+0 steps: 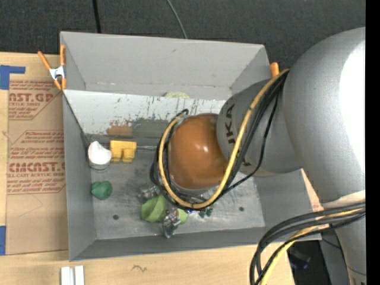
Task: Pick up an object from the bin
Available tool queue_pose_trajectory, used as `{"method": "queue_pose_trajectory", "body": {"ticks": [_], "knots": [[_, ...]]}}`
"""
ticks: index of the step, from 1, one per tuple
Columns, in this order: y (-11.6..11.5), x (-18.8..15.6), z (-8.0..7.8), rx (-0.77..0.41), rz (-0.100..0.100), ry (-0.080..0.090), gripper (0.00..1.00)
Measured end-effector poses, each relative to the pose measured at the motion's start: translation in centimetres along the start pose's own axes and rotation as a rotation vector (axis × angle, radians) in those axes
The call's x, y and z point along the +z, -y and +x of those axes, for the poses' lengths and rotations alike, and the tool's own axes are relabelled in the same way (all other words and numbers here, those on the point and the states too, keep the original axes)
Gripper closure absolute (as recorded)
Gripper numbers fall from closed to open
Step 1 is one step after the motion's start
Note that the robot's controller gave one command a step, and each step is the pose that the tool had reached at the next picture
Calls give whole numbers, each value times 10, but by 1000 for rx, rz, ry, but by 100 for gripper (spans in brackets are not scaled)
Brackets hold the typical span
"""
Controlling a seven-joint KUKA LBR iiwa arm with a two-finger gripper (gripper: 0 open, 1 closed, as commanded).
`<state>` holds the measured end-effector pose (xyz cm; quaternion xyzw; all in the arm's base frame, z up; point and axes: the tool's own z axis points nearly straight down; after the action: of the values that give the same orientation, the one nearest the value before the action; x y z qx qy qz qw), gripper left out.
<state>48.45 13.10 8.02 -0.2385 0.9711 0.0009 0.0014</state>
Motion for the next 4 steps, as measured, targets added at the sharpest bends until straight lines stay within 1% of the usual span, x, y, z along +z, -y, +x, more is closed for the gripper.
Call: {"method": "queue_pose_trajectory", "body": {"ticks": [1,3,4], "knots": [[35,4,-9,-69,-8,-1,100],[35,3,-9,-70,-7,-2,100],[35,-2,-8,-70,-4,-1,100]]}}
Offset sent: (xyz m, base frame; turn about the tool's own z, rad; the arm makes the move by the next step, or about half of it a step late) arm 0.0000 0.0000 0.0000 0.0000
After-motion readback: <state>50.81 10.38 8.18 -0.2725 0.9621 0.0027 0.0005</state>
